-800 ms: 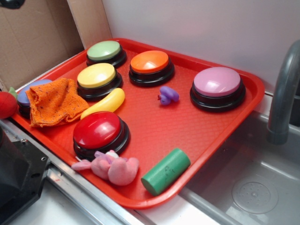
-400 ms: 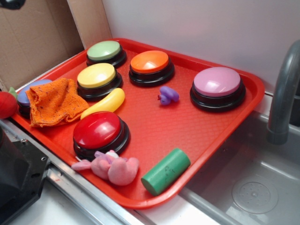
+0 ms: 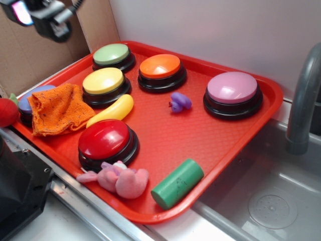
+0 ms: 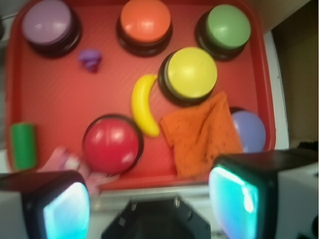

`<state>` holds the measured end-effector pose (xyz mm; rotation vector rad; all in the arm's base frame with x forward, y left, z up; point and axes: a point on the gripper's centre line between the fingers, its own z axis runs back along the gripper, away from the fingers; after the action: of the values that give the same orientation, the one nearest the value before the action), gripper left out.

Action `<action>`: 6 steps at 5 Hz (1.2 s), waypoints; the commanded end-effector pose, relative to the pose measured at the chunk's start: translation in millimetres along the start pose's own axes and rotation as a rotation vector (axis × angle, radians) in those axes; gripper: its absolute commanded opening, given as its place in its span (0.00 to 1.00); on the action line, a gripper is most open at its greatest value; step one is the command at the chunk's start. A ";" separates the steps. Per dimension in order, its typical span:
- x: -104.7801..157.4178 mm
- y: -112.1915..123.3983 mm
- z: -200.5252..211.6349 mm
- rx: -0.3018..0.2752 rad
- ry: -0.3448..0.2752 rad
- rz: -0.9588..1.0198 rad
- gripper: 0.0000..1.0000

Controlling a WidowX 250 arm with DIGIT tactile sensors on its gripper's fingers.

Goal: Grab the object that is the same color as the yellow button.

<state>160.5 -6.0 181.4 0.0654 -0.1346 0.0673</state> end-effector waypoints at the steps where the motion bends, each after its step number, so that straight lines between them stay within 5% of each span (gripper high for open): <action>1: 33.2 1.6 -58.4 0.034 -0.025 0.059 1.00; 3: 41.2 4.0 -132.9 0.012 0.007 0.165 1.00; 6: 42.5 -3.6 -166.0 -0.039 0.029 0.152 1.00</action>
<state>222.3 1.0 19.1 0.0089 -0.0896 0.2205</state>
